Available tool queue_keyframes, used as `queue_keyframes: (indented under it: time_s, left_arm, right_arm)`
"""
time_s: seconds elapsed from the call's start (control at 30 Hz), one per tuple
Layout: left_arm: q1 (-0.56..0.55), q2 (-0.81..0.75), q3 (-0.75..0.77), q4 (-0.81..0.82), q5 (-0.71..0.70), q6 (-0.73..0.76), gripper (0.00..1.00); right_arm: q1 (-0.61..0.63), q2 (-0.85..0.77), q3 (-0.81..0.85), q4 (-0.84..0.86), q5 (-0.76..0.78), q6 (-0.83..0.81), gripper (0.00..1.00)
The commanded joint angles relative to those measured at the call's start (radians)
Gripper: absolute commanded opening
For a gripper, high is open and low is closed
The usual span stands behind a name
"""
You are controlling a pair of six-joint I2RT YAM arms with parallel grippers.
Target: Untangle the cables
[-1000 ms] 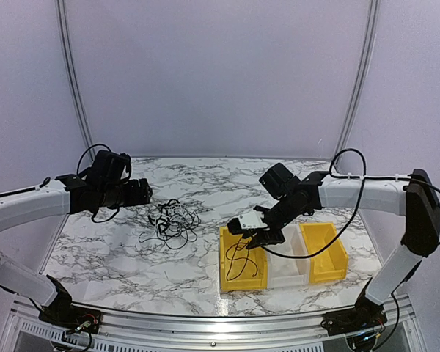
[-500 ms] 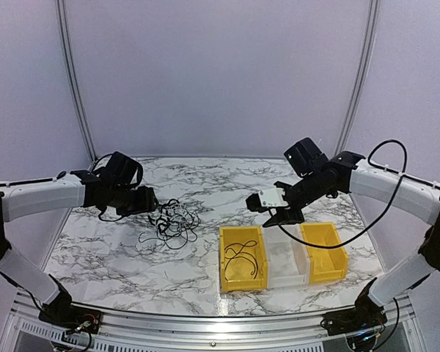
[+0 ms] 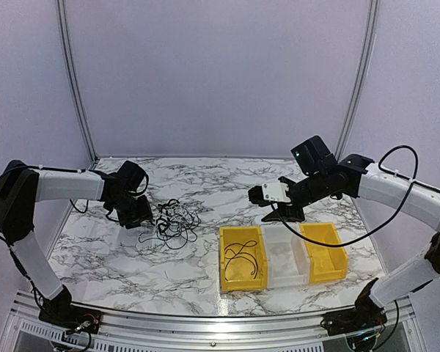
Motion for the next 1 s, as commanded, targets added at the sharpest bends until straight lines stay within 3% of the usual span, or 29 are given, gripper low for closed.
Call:
queue_keyframes:
  time_s: [0.0, 0.3, 0.6, 0.8, 0.97]
  left_arm:
    - [0.012, 0.084, 0.098, 0.008, 0.036, -0.003, 0.45]
    - [0.025, 0.133, 0.184, -0.014, 0.013, 0.035, 0.0]
    - [0.026, -0.079, 0.235, -0.039, 0.051, 0.214, 0.0]
    - [0.024, -0.264, 0.314, -0.022, 0.183, 0.424, 0.0]
    - [0.024, -0.358, 0.346, 0.004, 0.28, 0.497, 0.0]
  right_arm:
    - [0.007, -0.012, -0.008, 0.033, -0.012, 0.024, 0.42]
    - [0.01, 0.0, 0.008, 0.041, -0.038, 0.041, 0.41]
    - [0.029, 0.065, 0.134, 0.061, -0.066, 0.095, 0.4]
    - [0.033, 0.156, 0.347, 0.156, -0.134, 0.303, 0.4]
    - [0.053, 0.279, 0.575, 0.217, -0.179, 0.425, 0.41]
